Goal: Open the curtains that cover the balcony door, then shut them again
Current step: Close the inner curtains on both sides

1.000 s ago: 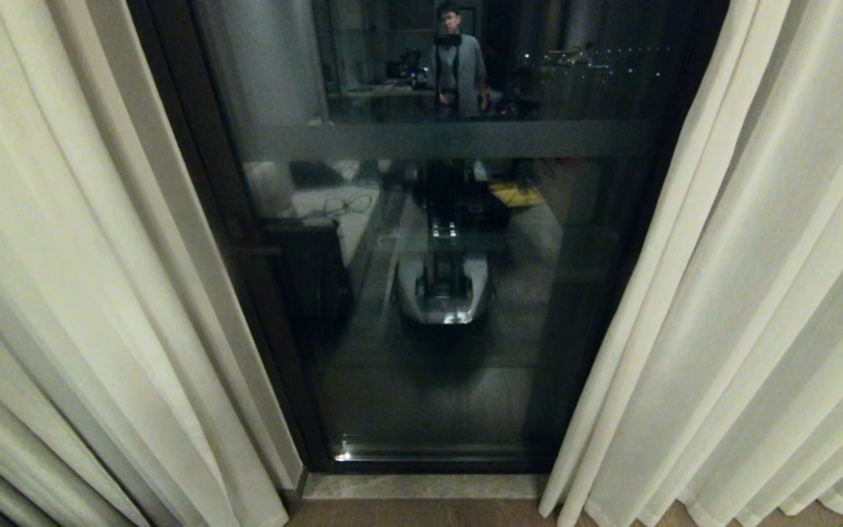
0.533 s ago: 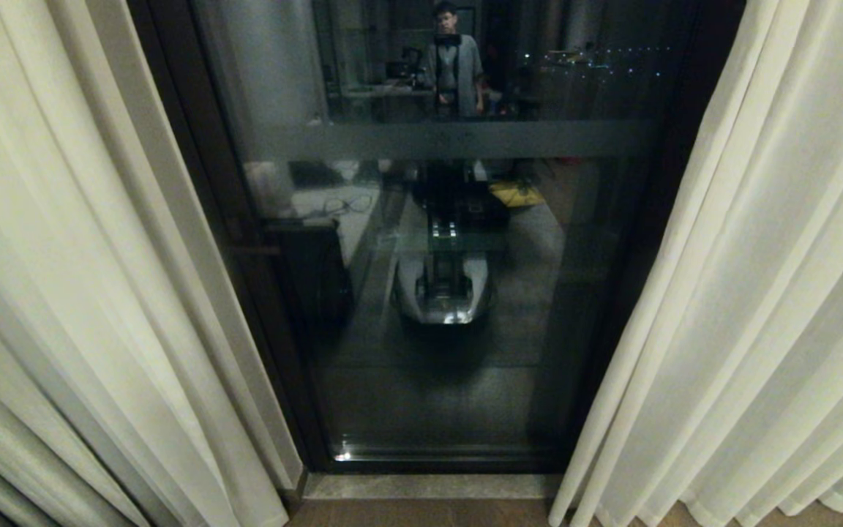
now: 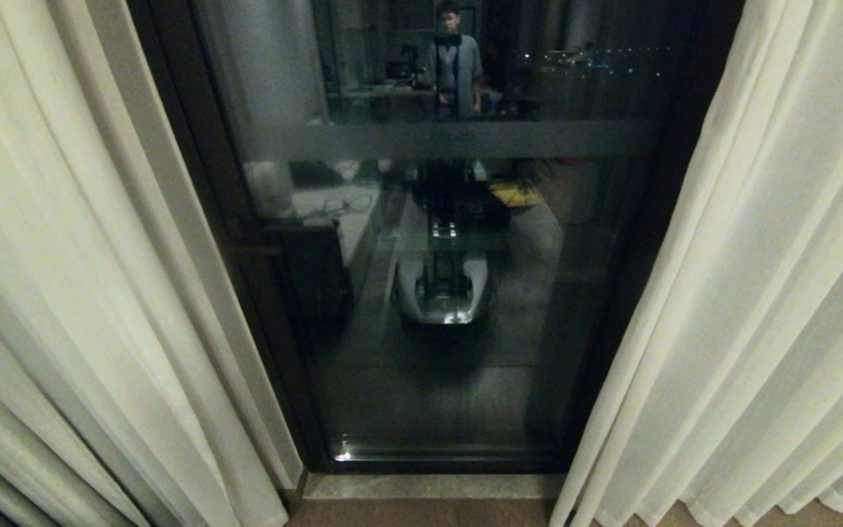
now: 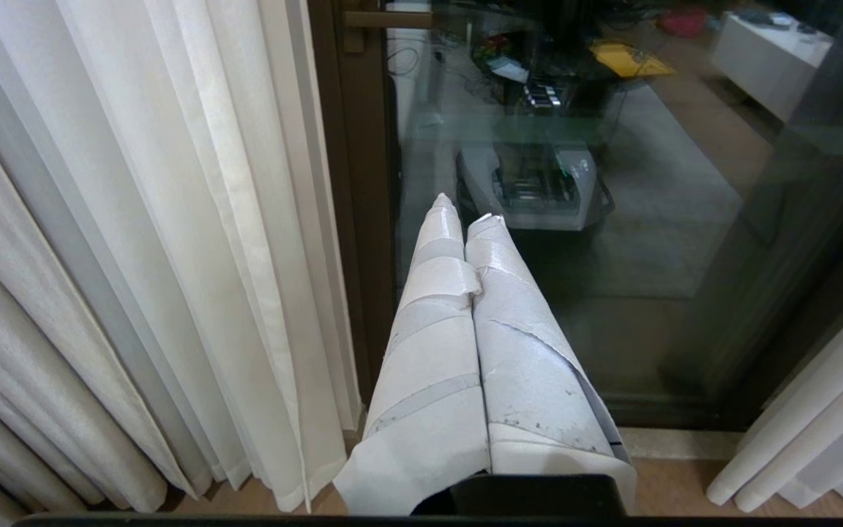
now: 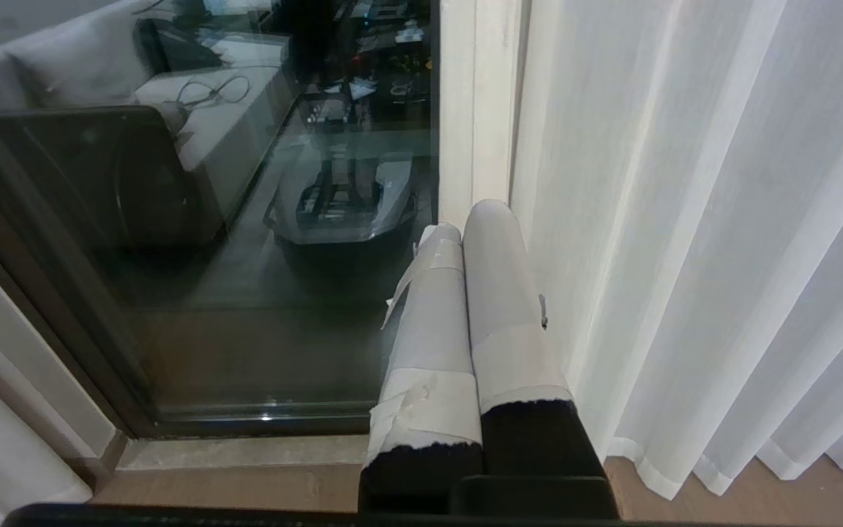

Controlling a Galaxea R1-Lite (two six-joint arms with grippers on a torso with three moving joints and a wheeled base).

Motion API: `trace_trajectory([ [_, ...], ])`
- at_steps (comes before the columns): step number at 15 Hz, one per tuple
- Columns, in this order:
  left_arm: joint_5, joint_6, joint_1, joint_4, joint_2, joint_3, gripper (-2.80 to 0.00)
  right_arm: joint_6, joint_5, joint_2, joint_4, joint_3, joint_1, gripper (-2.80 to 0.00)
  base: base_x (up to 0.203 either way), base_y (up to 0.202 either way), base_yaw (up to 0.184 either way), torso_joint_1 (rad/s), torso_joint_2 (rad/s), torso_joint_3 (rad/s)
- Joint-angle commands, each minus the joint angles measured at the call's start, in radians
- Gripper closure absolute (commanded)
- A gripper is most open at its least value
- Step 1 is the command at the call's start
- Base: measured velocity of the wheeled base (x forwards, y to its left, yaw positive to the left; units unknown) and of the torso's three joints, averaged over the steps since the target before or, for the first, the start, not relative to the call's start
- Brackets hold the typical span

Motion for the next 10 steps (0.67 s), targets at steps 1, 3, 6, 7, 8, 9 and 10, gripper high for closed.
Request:
trace_trajectory([
  [1,0.001,-0.001,0.000,0.000,0.000,0.000,0.00,0.001,0.000,0.001,-0.001,0.000,0.000,0.00,0.000,0.000,0.000,0.000,0.00,0.000],
  [3,0.001,-0.001,0.001,0.000,0.000,0.001,0.00,0.001,0.000,0.001,-0.001,0.000,0.000,0.00,0.000,0.000,0.000,0.000,0.00,0.000],
  [6,0.001,-0.001,0.000,0.000,0.000,0.000,0.00,0.001,0.000,0.001,-0.001,0.000,0.000,0.00,0.001,0.018,-0.004,-0.001,0.00,0.002],
  [7,0.001,-0.001,0.000,0.000,0.000,0.001,0.00,0.001,0.000,0.001,0.000,0.000,0.000,0.00,0.002,0.098,-0.004,0.003,0.00,0.003],
  [8,0.001,-0.001,0.000,0.000,0.000,0.001,0.00,0.001,0.000,0.001,-0.001,0.000,0.000,0.00,0.001,0.146,-0.007,-0.002,0.00,-0.002],
  [9,0.001,-0.001,0.000,0.000,0.000,0.001,0.00,0.001,0.000,0.001,-0.001,0.000,0.000,0.00,0.000,0.181,-0.004,0.007,0.00,0.004],
  [10,0.001,-0.001,0.000,0.000,0.000,0.000,0.00,0.001,0.000,0.001,0.001,0.000,0.000,0.00,0.000,0.183,-0.003,0.002,0.00,0.003],
])
